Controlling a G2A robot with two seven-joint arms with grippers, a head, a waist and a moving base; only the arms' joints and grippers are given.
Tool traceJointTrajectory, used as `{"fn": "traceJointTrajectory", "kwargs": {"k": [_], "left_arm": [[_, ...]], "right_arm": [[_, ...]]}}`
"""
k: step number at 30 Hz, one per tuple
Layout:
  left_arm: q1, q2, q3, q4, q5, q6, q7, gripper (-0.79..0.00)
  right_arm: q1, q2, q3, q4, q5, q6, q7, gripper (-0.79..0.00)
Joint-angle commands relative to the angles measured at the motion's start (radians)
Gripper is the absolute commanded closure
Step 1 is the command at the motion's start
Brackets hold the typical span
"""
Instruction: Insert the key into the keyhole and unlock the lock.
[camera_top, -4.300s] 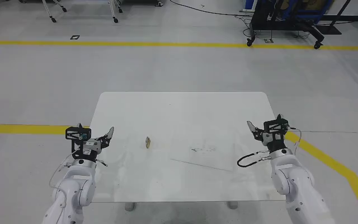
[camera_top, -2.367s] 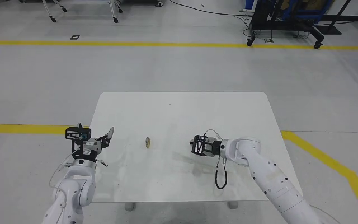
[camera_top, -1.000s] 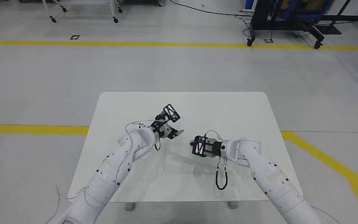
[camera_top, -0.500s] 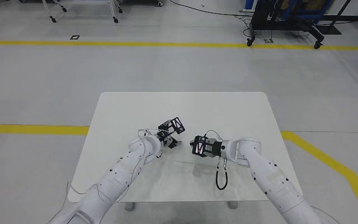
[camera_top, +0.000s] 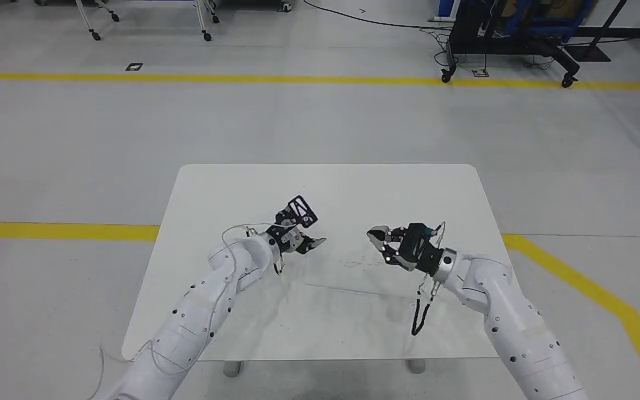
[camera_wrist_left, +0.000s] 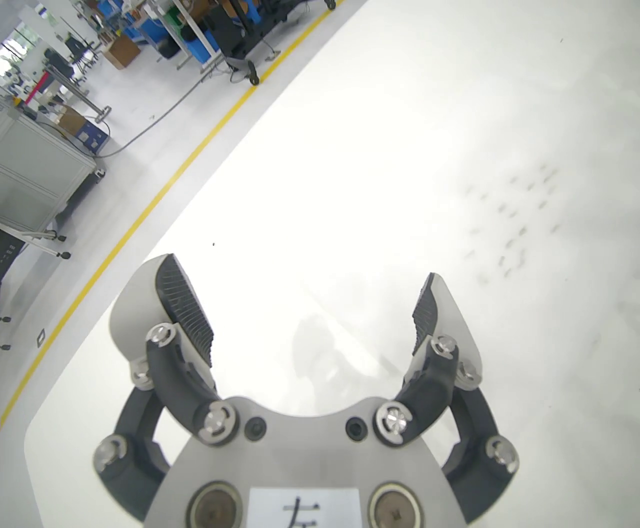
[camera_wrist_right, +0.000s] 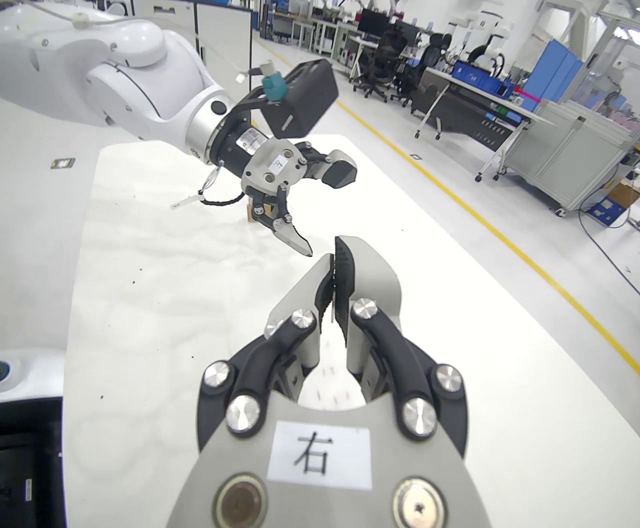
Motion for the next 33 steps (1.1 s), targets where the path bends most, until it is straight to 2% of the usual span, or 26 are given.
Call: {"fn": "traceJointTrajectory", "kwargs": {"k": [1,7,10,12,16,18,19,20,21,22,28,29,31,33], "left_arm": [[-0.002,-0.001,0.002,0.006,0.000,0.001,-0.002,-0.785],[0.004,0.000,0.001,0.007,-0.006,0.001,0.004,-0.785],[0.026,0.008,-0.049,0.003,-0.091,-0.048,0.116,-0.785],[0.036,0.019,-0.106,0.004,-0.172,-0.141,0.213,-0.785],[0.074,0.043,-0.190,-0.018,-0.225,-0.279,0.365,-0.785],[0.089,0.051,-0.221,0.012,-0.334,-0.436,0.443,-0.785],[0.082,0.054,-0.226,0.048,-0.400,-0.546,0.452,-0.785],[0.066,0.055,-0.197,0.081,-0.474,-0.605,0.429,-0.785],[0.047,0.056,-0.140,0.114,-0.596,-0.605,0.379,-0.785],[0.034,0.058,-0.128,0.128,-0.634,-0.605,0.354,-0.785],[0.034,0.058,-0.128,0.128,-0.634,-0.605,0.354,-0.785],[0.045,0.054,-0.134,0.123,-0.698,-0.598,0.395,-0.785],[0.066,0.048,-0.109,0.089,-0.767,-0.605,0.390,-0.785],[0.082,0.048,-0.073,0.047,-0.878,-0.605,0.378,-0.785]], "right_arm": [[0.002,0.000,-0.003,0.000,-0.001,0.001,0.004,0.000],[0.002,0.000,-0.003,0.000,-0.001,0.001,0.004,0.000],[0.000,-0.005,-0.004,0.001,0.050,0.032,-0.013,0.000],[0.007,-0.011,-0.012,0.014,0.155,0.012,-0.067,0.000],[0.059,-0.021,-0.031,0.105,0.322,-0.057,-0.118,0.000],[0.084,-0.028,-0.053,0.149,0.409,-0.102,-0.137,0.000],[0.097,-0.032,-0.060,0.174,0.468,-0.133,-0.157,0.000],[0.108,-0.035,-0.066,0.198,0.521,-0.169,-0.176,0.000],[0.120,-0.037,-0.070,0.221,0.559,-0.200,-0.186,0.000],[0.131,-0.039,-0.072,0.240,0.577,-0.219,-0.188,0.000],[0.131,-0.039,-0.072,0.240,0.577,-0.219,-0.188,0.000],[0.131,-0.039,-0.072,0.240,0.577,-0.219,-0.188,0.000],[0.131,-0.039,-0.072,0.240,0.577,-0.219,-0.188,0.000],[0.114,-0.043,-0.105,0.217,0.676,-0.228,-0.205,0.000]]}}
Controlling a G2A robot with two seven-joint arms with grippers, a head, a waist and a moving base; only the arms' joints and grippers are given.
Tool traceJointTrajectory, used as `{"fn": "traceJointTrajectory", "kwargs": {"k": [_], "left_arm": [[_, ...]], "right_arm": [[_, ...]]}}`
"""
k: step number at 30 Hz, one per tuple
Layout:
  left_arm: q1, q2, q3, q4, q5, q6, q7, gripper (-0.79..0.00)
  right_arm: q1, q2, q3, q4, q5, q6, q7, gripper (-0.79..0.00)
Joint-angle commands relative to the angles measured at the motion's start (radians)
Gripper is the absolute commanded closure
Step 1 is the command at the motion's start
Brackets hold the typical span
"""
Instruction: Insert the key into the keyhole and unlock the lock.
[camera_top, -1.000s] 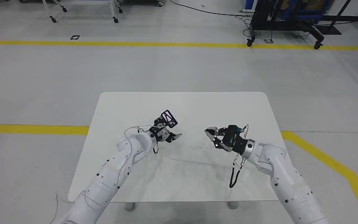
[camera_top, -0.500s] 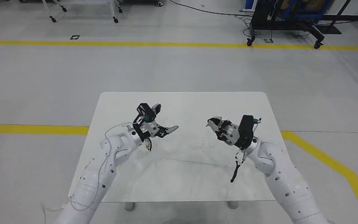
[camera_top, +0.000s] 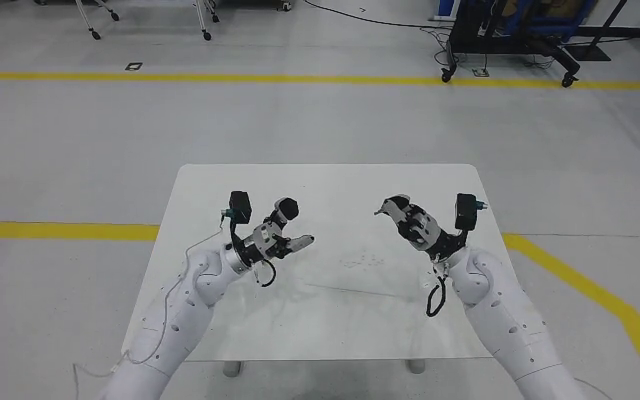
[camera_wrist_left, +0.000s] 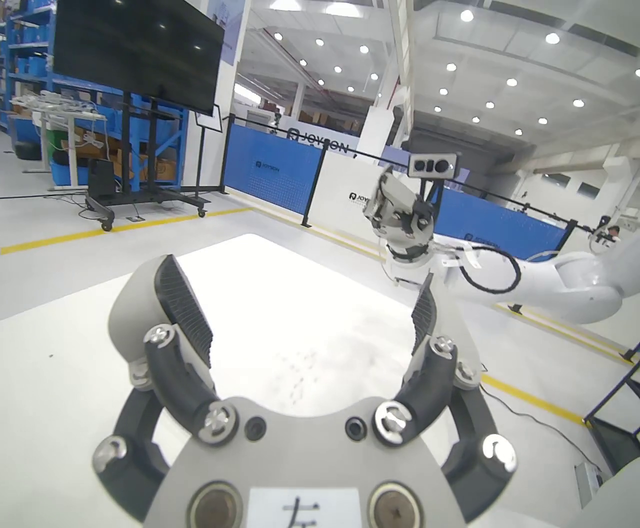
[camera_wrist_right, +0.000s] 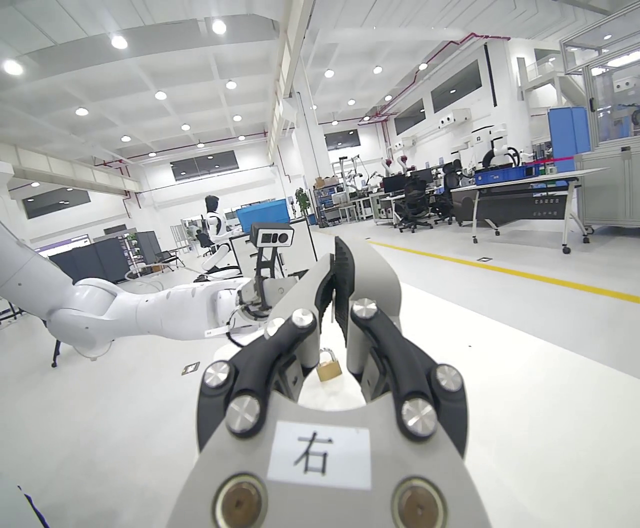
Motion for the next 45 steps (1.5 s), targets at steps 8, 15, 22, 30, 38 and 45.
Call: {"fn": "traceJointTrajectory", "kwargs": {"k": [8,15,22,30,38,45], "left_arm": [[-0.017,0.040,0.086,-0.077,-0.734,0.000,-0.277,-0.785],[-0.050,0.065,0.104,-0.062,-1.095,0.000,-0.632,-0.628],[-0.065,0.049,0.103,-0.044,-1.006,0.000,-0.687,-0.379],[-0.072,0.020,0.117,-0.010,-0.827,0.000,-0.586,-0.305],[-0.073,0.003,0.131,0.001,-0.750,0.000,-0.517,-0.286],[-0.077,-0.004,0.134,0.017,-0.713,0.000,-0.487,-0.252]], "right_arm": [[0.067,-0.010,-0.171,0.047,0.476,-0.003,0.163,0.000],[0.130,-0.020,-0.253,0.089,0.647,-0.003,0.295,0.000],[0.153,-0.032,-0.301,0.123,0.754,-0.003,0.379,0.000],[0.166,-0.048,-0.323,0.142,0.786,-0.003,0.421,0.000],[0.162,-0.057,-0.309,0.147,0.737,-0.003,0.417,0.000],[0.163,-0.071,-0.318,0.156,0.687,-0.003,0.392,0.000]]}}
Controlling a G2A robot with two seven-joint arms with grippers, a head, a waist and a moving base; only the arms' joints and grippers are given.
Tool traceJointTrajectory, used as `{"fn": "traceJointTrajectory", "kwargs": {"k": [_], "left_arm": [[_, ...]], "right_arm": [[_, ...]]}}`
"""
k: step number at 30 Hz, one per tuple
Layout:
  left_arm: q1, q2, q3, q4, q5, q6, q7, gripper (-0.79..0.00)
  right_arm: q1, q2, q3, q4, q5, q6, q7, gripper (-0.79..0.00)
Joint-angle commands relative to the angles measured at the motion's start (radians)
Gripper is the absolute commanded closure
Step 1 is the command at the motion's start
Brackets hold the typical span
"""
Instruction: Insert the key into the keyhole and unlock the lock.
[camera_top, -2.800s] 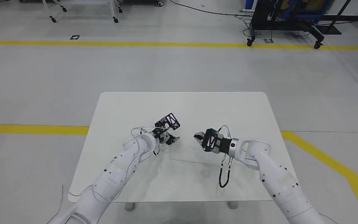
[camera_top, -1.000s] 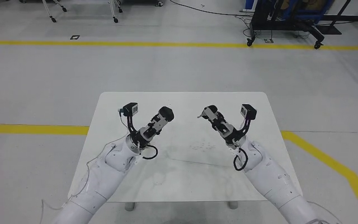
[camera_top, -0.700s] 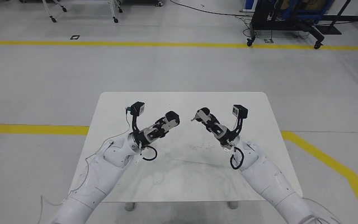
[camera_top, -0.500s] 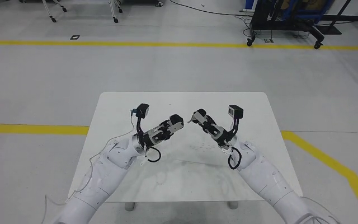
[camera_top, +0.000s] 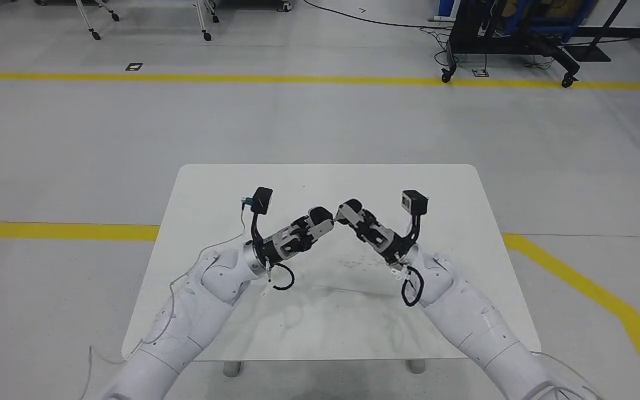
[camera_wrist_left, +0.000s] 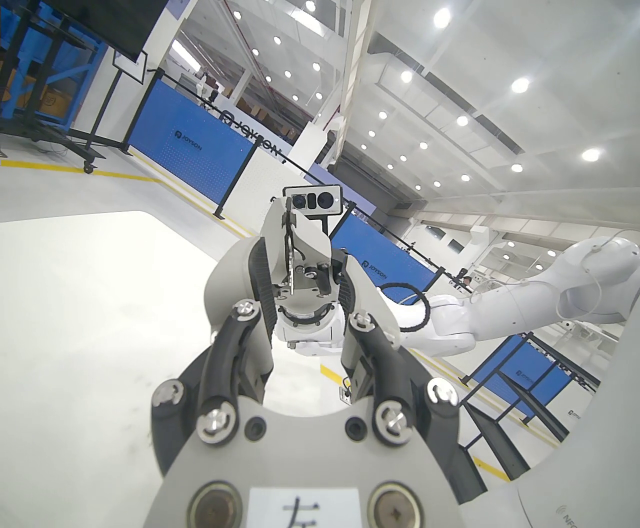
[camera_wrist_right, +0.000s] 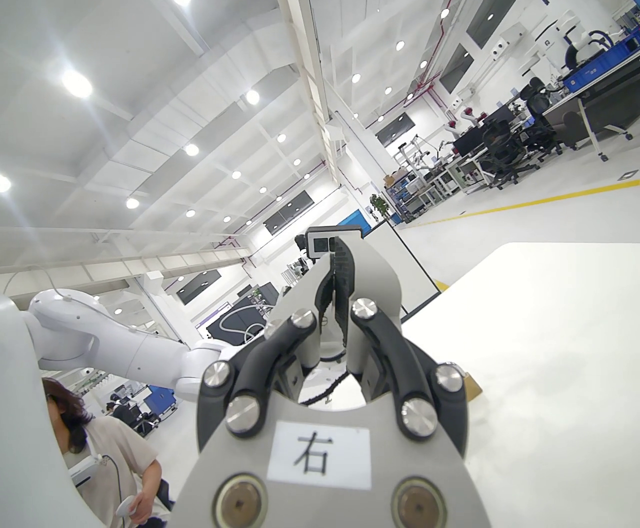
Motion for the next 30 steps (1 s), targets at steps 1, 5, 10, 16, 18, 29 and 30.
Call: {"fn": "traceJointTrajectory", "kwargs": {"k": [1,5,10,16,18,29,30], "left_arm": [[-0.001,-0.002,0.001,0.005,0.009,0.000,0.008,-0.243],[-0.004,-0.005,0.004,0.015,0.026,0.000,0.016,-0.012],[-0.009,-0.010,0.008,0.028,0.042,0.000,0.025,0.000],[-0.010,-0.012,-0.002,0.032,0.058,0.000,0.046,0.000],[-0.009,-0.012,-0.004,0.032,0.063,0.000,0.050,0.000],[-0.001,0.000,-0.044,0.019,-0.005,0.000,0.046,0.000],[0.001,0.002,-0.050,0.017,-0.019,0.000,0.040,0.000]], "right_arm": [[0.001,-0.003,-0.001,0.003,-0.007,0.000,-0.006,0.000],[0.005,-0.008,0.003,0.011,-0.031,0.000,-0.015,0.000],[0.006,-0.015,0.003,0.018,-0.056,0.000,-0.030,0.000],[0.013,-0.021,0.001,0.031,-0.045,0.000,-0.028,0.000],[0.013,-0.022,0.003,0.033,-0.040,0.000,-0.026,-0.286],[0.001,-0.026,-0.027,-0.006,0.061,0.000,0.012,-0.785],[0.001,-0.026,-0.027,-0.006,0.061,0.000,0.012,-0.785]]}}
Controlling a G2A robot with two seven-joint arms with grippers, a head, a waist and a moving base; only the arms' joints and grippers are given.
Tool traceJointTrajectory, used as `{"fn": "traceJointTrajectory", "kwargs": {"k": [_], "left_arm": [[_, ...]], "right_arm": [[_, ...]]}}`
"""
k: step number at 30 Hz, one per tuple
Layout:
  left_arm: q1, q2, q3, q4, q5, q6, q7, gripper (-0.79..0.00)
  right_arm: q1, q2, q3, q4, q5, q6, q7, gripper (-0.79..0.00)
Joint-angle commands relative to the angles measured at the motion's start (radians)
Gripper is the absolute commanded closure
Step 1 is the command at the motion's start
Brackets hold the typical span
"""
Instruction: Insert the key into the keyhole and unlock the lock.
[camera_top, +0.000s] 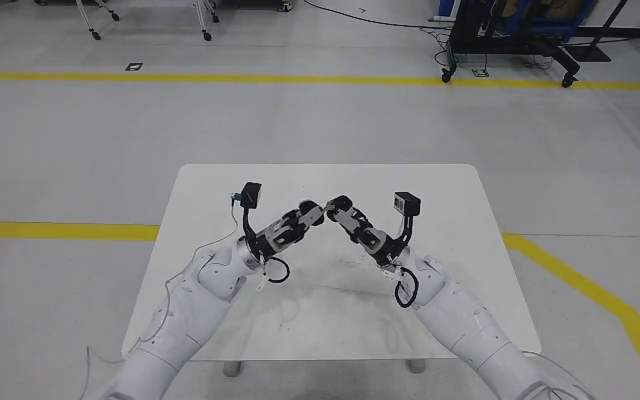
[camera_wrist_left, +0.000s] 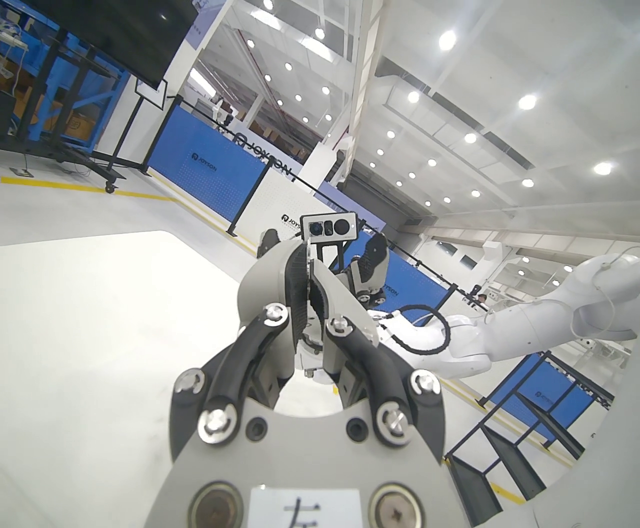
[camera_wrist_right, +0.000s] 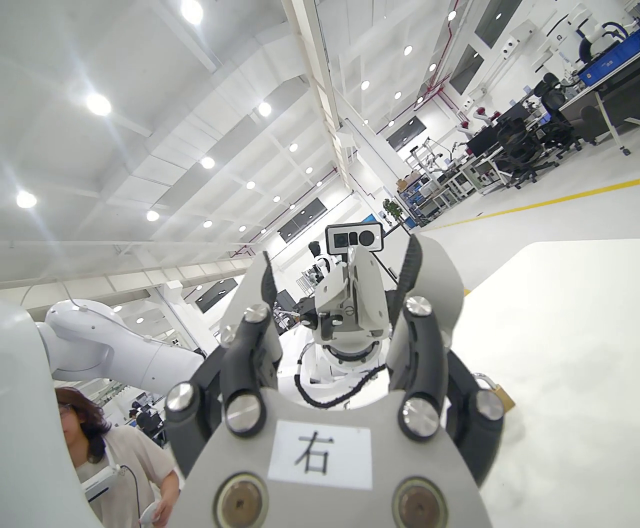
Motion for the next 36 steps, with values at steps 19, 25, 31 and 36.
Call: {"fn": "traceJointTrajectory", "kwargs": {"k": [19,25,31,36], "left_arm": [[-0.019,0.028,0.028,0.005,-0.049,0.000,-0.295,0.000],[-0.052,0.033,0.069,0.029,-0.115,0.000,-0.428,0.000],[-0.069,0.037,0.083,0.039,-0.168,0.000,-0.492,0.000],[-0.079,0.039,0.088,0.047,-0.181,0.000,-0.521,0.000]], "right_arm": [[-0.052,0.103,0.190,-0.070,-0.129,0.000,0.416,-0.785],[-0.080,0.136,0.196,-0.136,-0.016,0.002,0.613,-0.677],[-0.058,0.152,0.186,-0.131,0.062,0.027,0.718,-0.369],[-0.047,0.157,0.184,-0.128,0.050,0.052,0.735,-0.336]]}}
